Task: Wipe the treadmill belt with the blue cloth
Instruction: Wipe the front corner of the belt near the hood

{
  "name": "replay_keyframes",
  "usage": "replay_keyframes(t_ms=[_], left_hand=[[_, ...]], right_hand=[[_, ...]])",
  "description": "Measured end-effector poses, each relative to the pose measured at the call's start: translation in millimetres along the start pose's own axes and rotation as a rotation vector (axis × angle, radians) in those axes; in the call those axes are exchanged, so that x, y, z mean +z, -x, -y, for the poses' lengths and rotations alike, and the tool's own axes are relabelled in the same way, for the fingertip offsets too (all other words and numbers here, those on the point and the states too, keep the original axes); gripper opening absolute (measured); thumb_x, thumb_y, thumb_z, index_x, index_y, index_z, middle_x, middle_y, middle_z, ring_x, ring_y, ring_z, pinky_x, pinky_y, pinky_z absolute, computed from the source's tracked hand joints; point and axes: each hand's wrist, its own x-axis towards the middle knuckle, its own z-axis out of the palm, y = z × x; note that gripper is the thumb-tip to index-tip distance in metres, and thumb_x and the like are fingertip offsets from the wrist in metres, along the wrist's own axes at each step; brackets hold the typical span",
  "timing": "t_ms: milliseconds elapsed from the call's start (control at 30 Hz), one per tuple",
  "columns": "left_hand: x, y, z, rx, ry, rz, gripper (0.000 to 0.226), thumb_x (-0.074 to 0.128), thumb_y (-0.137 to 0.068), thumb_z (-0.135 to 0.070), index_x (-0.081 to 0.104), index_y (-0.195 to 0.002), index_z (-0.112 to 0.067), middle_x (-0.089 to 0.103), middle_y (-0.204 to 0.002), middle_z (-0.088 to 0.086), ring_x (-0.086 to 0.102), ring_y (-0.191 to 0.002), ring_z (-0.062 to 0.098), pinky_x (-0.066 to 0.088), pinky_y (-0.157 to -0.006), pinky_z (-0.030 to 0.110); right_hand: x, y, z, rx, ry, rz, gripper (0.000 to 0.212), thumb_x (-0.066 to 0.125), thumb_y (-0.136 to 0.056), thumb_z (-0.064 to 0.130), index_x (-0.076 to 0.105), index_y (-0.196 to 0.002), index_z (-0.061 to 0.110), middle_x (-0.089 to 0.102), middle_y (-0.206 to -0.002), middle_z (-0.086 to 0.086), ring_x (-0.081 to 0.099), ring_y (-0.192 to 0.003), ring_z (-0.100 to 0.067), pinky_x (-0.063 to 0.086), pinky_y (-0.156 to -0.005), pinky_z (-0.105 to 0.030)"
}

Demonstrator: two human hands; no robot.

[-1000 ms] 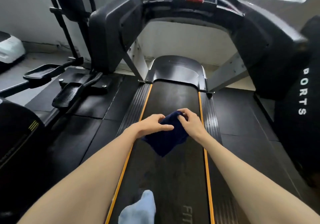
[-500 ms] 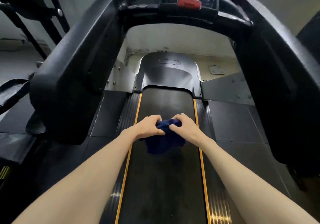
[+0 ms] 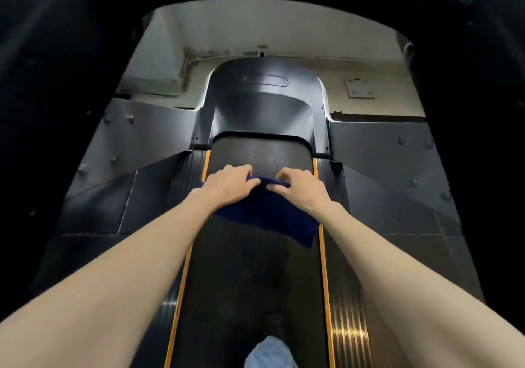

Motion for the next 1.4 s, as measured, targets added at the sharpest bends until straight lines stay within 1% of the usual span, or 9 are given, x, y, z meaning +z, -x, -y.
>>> replay_keyframes(t_ms=[233, 433, 567, 700, 833, 933, 1100, 1300, 1400], left_hand=[[66, -162, 53, -0.001, 0.066, -0.033, 0.034, 0.036, -0.097, -0.04, 0.05, -0.104, -0.01, 0.059, -0.101, 0.012, 0.055, -0.09, 0.031, 0.044, -0.077, 0.038], [144, -328, 92, -0.022, 0.239, -0.107, 0.015, 0.052, -0.09, -0.026, 0.046, -0.086, -0.012, 0.053, -0.089, 0.009, 0.053, -0.086, 0.023, 0.035, -0.068, 0.029], [181, -388, 112, 0.003, 0.743, 0.106, 0.033, 0.053, -0.068, -0.01, 0.051, -0.1, -0.013, 0.064, -0.091, 0.013, 0.063, -0.087, 0.033, 0.054, -0.079, 0.051], [208, -456, 152, 0.029, 0.832, 0.232, 0.045, 0.04, -0.07, 0.015, 0.059, -0.103, -0.009, 0.067, -0.097, 0.014, 0.068, -0.08, 0.028, 0.055, -0.063, 0.031], [232, -526, 190, 0.057, 0.574, -0.181, 0.03, 0.052, -0.075, 0.008, 0.053, -0.099, -0.009, 0.052, -0.099, 0.008, 0.053, -0.085, 0.02, 0.046, -0.061, 0.012], [239, -570, 213, 0.122, 0.238, -0.021, 0.063, 0.072, -0.072, -0.016, 0.044, -0.127, -0.025, 0.037, -0.125, 0.0, 0.035, -0.112, 0.02, 0.038, -0.096, 0.035], [228, -584, 228, -0.025, 0.126, -0.251, 0.025, 0.07, -0.074, -0.033, 0.065, -0.097, -0.023, 0.062, -0.09, 0.001, 0.056, -0.102, 0.026, 0.044, -0.086, 0.036], [210, -568, 221, -0.034, 0.07, -0.457, 0.02, 0.061, -0.08, -0.015, 0.065, -0.098, -0.023, 0.07, -0.099, -0.001, 0.062, -0.094, 0.024, 0.045, -0.088, 0.033], [215, -579, 229, 0.042, -0.032, -0.33, 0.033, 0.052, -0.078, -0.004, 0.063, -0.1, -0.026, 0.068, -0.104, 0.0, 0.061, -0.098, 0.026, 0.044, -0.077, 0.029]], right_hand=[[76, -150, -63, 0.197, -0.144, -0.078, 0.041, 0.048, -0.09, 0.053, 0.053, -0.079, 0.014, 0.056, -0.078, -0.005, 0.052, -0.072, -0.025, 0.039, -0.06, -0.032], [161, -305, -113, 0.238, -0.426, -0.003, 0.035, 0.034, -0.099, 0.021, 0.061, -0.109, 0.0, 0.057, -0.096, -0.008, 0.053, -0.086, -0.021, 0.036, -0.06, -0.024], [205, -377, -135, 0.392, -0.685, 0.003, 0.052, 0.042, -0.072, 0.045, 0.058, -0.107, 0.009, 0.061, -0.109, -0.021, 0.059, -0.1, -0.036, 0.051, -0.083, -0.042], [244, -440, -170, 0.339, -0.512, -0.11, 0.043, 0.044, -0.087, 0.033, 0.056, -0.119, 0.007, 0.06, -0.118, -0.014, 0.055, -0.11, -0.03, 0.041, -0.083, -0.03], [269, -495, -211, 0.063, -0.382, -0.127, 0.013, 0.039, -0.09, 0.015, 0.052, -0.088, 0.017, 0.061, -0.101, -0.014, 0.052, -0.094, -0.027, 0.036, -0.075, -0.031], [271, -526, -227, -0.116, -0.454, -0.014, 0.026, 0.04, -0.087, 0.009, 0.053, -0.072, 0.025, 0.058, -0.079, 0.0, 0.05, -0.079, -0.018, 0.037, -0.067, -0.031], [271, -566, -251, -0.151, -0.446, -0.106, 0.019, 0.04, -0.089, 0.01, 0.058, -0.09, 0.014, 0.061, -0.089, -0.004, 0.053, -0.084, -0.018, 0.042, -0.075, -0.035], [262, -563, -243, -0.233, -0.436, -0.164, 0.027, 0.042, -0.088, 0.0, 0.06, -0.101, 0.016, 0.063, -0.095, 0.0, 0.058, -0.091, -0.018, 0.046, -0.082, -0.028], [280, -561, -246, -0.157, -0.375, -0.168, 0.031, 0.042, -0.085, -0.002, 0.061, -0.105, 0.011, 0.063, -0.096, -0.003, 0.057, -0.093, -0.02, 0.042, -0.078, -0.022]])
